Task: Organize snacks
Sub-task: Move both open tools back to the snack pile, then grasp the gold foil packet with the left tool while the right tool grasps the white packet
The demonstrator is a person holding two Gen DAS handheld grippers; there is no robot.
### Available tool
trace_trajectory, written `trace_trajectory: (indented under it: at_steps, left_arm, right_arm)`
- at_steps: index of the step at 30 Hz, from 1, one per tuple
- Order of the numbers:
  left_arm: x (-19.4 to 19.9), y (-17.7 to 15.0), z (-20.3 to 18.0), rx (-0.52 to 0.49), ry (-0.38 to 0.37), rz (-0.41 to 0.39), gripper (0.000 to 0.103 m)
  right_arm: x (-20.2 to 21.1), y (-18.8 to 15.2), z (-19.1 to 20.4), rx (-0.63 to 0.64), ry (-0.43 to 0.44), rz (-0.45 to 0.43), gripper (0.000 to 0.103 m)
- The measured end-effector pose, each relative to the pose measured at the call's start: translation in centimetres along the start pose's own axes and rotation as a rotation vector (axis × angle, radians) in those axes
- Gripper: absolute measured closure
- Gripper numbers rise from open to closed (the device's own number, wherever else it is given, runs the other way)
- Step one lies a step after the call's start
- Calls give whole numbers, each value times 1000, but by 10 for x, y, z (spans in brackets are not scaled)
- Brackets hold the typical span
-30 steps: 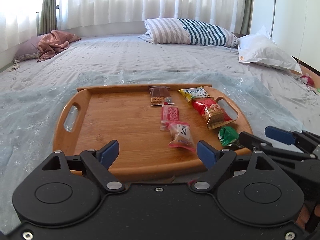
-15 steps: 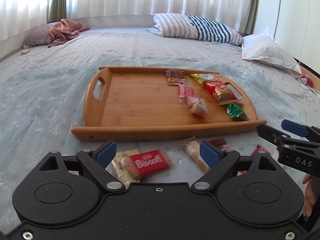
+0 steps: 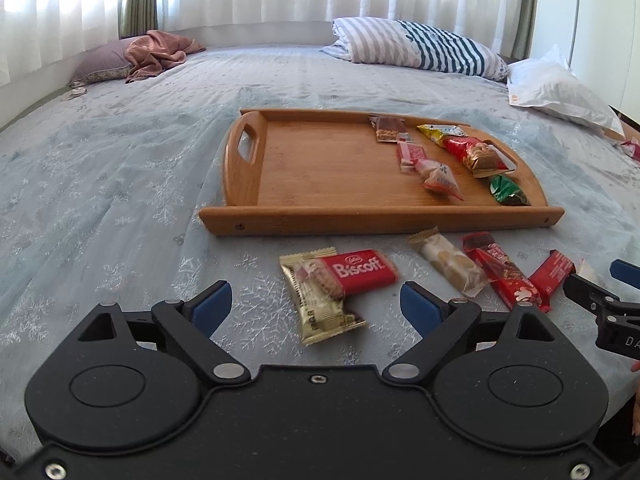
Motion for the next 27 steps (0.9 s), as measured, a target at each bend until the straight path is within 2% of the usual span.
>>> trace_trajectory:
  at_steps: [2,6,7,11,15,18,20,21,22,24,27]
  left_arm:
    - [1,-2,3,3,2,3,21]
    - [2,-5,9,22,-2,19,57]
    - [2,-5,9,24,-7,23,61]
    - [-2,-6,6,17,-8,32,62]
    - [-10,-5,1,23,-18,37,61]
    - [-22,-6,-3,15,0,44,60]
    - [-23,-6,-4,7,13,36,62]
    - [-22,-5,-5,4,10,35,71]
    - [-20,-5,-5,8,6,36,72]
    - [-16,-4,-5,12,-1,40,77]
    - [-8,-5,-1,10,4,38,77]
  right_arm:
    - [2,-4,-2,0,-15,8,1]
    - [2,-9,-7,-12,-37,22,1]
    - [2,-10,-8,-18,-41,25,1]
    - [-1,-11,-8,-13,-64,46,13]
    - [-1,-11,-8,-20,-76,45,18]
    - [-2,-11,-7,-21,-68,47,23]
    - [-2,-10,-4,-16,-71,46,35]
    - [-2,-10,-3,-14,-72,46,36]
    - [-1,-10,-2,-12,-73,45,39]
    - [2,-9,-1,-12,-72,41,40]
    - [4,-9,1,-12,-70,40,41]
Point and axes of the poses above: each gripper's, at about its wrist camera, not at the fingertips, and x roughly against the way its jaws point, z to its left, y to its top, the point moved 2 cm from there along -x, roughly the way its jaws point, and after that the axes turned 3 degrees about y, right-handed, at the moved point
